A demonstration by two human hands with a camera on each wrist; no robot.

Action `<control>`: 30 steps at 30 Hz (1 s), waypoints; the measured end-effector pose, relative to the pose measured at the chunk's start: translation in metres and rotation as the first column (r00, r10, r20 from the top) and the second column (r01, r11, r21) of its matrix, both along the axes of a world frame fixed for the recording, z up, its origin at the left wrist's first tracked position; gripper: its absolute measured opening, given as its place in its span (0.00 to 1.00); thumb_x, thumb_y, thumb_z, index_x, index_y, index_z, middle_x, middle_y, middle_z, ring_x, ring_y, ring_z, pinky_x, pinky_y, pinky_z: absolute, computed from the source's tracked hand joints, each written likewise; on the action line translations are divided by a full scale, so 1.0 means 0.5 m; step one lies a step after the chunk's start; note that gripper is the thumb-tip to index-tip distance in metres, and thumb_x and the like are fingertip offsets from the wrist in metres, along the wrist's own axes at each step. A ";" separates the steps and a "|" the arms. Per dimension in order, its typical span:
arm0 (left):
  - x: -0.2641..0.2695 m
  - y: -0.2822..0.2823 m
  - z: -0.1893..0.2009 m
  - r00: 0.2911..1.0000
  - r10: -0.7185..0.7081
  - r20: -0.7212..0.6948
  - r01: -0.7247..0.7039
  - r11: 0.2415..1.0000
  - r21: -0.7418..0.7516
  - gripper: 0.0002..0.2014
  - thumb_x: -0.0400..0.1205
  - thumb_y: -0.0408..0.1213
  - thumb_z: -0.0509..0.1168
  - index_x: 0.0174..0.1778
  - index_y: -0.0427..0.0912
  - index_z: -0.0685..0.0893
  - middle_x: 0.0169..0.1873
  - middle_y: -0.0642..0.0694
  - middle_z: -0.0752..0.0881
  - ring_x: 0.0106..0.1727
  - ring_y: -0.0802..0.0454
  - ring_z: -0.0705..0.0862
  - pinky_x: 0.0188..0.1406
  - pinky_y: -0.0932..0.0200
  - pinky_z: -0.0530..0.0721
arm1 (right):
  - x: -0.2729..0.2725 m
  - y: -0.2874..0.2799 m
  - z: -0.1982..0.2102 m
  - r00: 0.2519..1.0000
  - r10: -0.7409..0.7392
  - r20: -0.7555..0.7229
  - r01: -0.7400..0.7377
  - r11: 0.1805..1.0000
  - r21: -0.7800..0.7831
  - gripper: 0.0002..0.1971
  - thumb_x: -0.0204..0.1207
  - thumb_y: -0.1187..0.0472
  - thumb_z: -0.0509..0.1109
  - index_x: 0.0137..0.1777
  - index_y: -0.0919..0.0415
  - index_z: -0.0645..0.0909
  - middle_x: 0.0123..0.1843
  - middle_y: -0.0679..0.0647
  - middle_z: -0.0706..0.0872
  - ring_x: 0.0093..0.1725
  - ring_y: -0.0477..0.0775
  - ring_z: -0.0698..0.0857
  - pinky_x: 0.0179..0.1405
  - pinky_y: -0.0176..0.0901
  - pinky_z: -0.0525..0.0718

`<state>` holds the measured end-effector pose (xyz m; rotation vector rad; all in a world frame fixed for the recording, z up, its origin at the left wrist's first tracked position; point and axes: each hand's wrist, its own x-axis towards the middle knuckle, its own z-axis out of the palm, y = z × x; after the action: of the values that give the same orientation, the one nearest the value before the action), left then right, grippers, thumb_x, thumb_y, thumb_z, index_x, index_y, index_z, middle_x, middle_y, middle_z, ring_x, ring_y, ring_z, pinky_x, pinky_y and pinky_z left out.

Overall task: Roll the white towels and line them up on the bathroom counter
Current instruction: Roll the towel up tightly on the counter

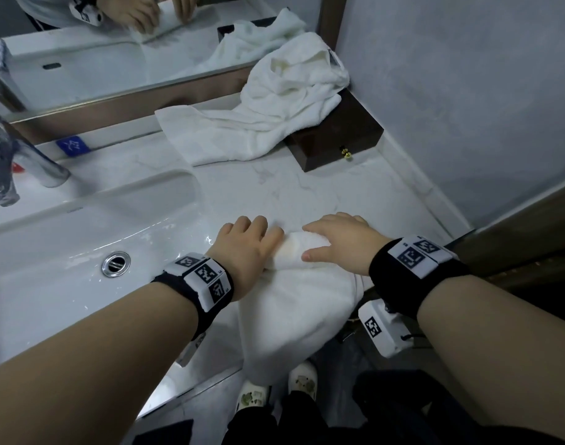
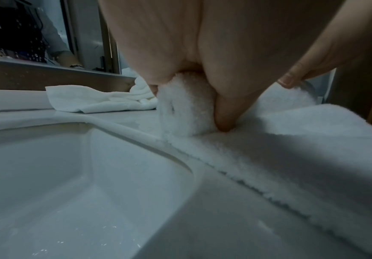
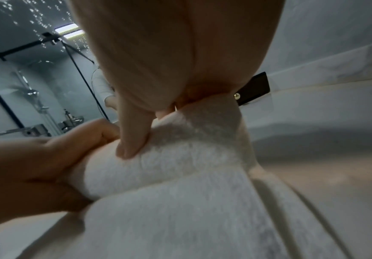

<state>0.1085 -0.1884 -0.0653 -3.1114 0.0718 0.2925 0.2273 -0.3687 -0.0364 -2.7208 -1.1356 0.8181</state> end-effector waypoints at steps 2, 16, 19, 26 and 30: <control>-0.001 0.001 -0.001 1.000 -0.015 0.006 0.015 1.000 0.005 0.27 0.72 0.33 0.63 0.69 0.47 0.68 0.58 0.46 0.71 0.52 0.44 0.71 0.50 0.53 0.69 | 0.005 0.003 0.002 1.000 0.004 -0.019 -0.004 0.999 -0.037 0.33 0.75 0.33 0.65 0.77 0.46 0.70 0.71 0.49 0.77 0.72 0.56 0.69 0.71 0.53 0.64; -0.006 0.027 0.032 0.970 0.115 -0.214 -0.198 0.885 -0.420 0.23 0.81 0.52 0.64 0.70 0.53 0.66 0.61 0.53 0.80 0.54 0.49 0.79 0.55 0.53 0.78 | -0.012 0.014 0.005 1.000 0.000 -0.014 0.000 0.999 0.038 0.18 0.73 0.44 0.73 0.54 0.53 0.74 0.48 0.49 0.81 0.47 0.55 0.75 0.46 0.44 0.64; 0.002 0.040 0.042 0.927 0.165 -0.338 -0.312 0.840 -0.445 0.25 0.82 0.54 0.62 0.75 0.55 0.68 0.67 0.54 0.77 0.64 0.49 0.79 0.67 0.47 0.76 | -0.007 0.020 -0.005 0.995 0.064 0.070 -0.069 0.995 0.071 0.17 0.72 0.47 0.75 0.51 0.53 0.72 0.46 0.47 0.79 0.47 0.55 0.76 0.51 0.47 0.69; 0.015 0.033 0.032 0.892 0.240 -0.382 -0.417 0.761 -0.497 0.23 0.78 0.54 0.69 0.65 0.50 0.73 0.59 0.51 0.77 0.55 0.50 0.80 0.56 0.53 0.78 | 0.012 0.039 -0.048 0.941 0.165 0.296 -0.198 0.977 0.082 0.20 0.70 0.51 0.74 0.43 0.46 0.61 0.43 0.41 0.68 0.51 0.53 0.74 0.47 0.45 0.59; 0.025 0.025 0.025 0.901 0.252 -0.352 -0.392 0.821 -0.416 0.22 0.81 0.52 0.65 0.66 0.45 0.70 0.61 0.46 0.76 0.55 0.45 0.79 0.53 0.52 0.75 | 0.037 0.041 -0.048 0.970 0.114 0.214 -0.153 0.972 0.179 0.18 0.67 0.49 0.77 0.48 0.48 0.69 0.49 0.44 0.74 0.56 0.54 0.75 0.51 0.44 0.63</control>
<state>0.1209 -0.1758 -0.0525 -3.5293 -0.4696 0.8534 0.2456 -0.3481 -0.0604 -2.6328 -1.3726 0.4215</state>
